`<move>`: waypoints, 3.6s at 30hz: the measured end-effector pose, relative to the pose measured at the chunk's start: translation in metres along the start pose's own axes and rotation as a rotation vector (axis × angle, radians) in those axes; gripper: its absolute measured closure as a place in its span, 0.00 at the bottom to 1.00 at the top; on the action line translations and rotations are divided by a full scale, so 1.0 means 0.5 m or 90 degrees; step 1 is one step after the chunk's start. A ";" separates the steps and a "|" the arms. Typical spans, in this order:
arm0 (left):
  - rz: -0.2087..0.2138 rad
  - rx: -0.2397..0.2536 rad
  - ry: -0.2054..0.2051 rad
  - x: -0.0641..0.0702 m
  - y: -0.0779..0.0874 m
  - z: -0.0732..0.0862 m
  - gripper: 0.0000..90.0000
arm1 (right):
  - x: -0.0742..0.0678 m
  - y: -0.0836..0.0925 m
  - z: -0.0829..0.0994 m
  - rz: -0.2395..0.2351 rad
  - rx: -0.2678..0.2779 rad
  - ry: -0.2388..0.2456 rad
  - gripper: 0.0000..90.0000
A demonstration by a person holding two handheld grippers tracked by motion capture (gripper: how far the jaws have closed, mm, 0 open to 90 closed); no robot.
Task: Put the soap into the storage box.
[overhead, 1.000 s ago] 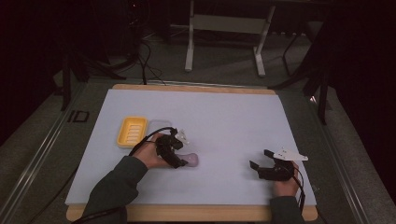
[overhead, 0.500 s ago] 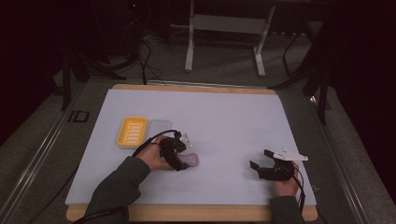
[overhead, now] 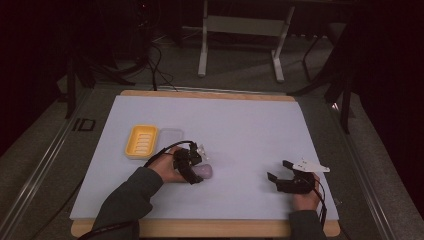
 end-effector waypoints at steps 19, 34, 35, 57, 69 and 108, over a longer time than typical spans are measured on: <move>-0.014 -0.055 -0.011 0.000 -0.007 -0.006 0.41 | 0.000 0.000 0.000 -0.001 0.000 0.000 0.18; -0.015 -0.077 -0.027 -0.001 -0.009 -0.010 0.43 | 0.000 -0.001 0.000 -0.002 -0.002 0.002 0.18; -0.015 -0.079 -0.028 0.000 -0.008 -0.010 0.44 | -0.001 -0.001 0.000 -0.002 -0.002 0.001 0.18; 0.001 -0.134 -0.027 0.003 -0.008 -0.019 0.52 | -0.001 -0.002 0.000 -0.003 -0.005 0.003 0.18; -0.003 -0.160 -0.016 0.004 -0.008 -0.025 0.53 | -0.001 -0.002 0.000 -0.003 -0.004 0.004 0.18; -0.024 -0.144 0.041 -0.020 0.025 -0.007 0.55 | -0.001 -0.001 0.000 -0.002 -0.003 0.002 0.18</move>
Point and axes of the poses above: each handheld gripper's, and its own axes: y roughly backward along the jaws, z roughly out of its underside, x roughly to its right, the point moved 7 cm from there along -y, roughly forward along the jaws, and after that the axes turned 8 degrees about -x, right-handed, at the moved point
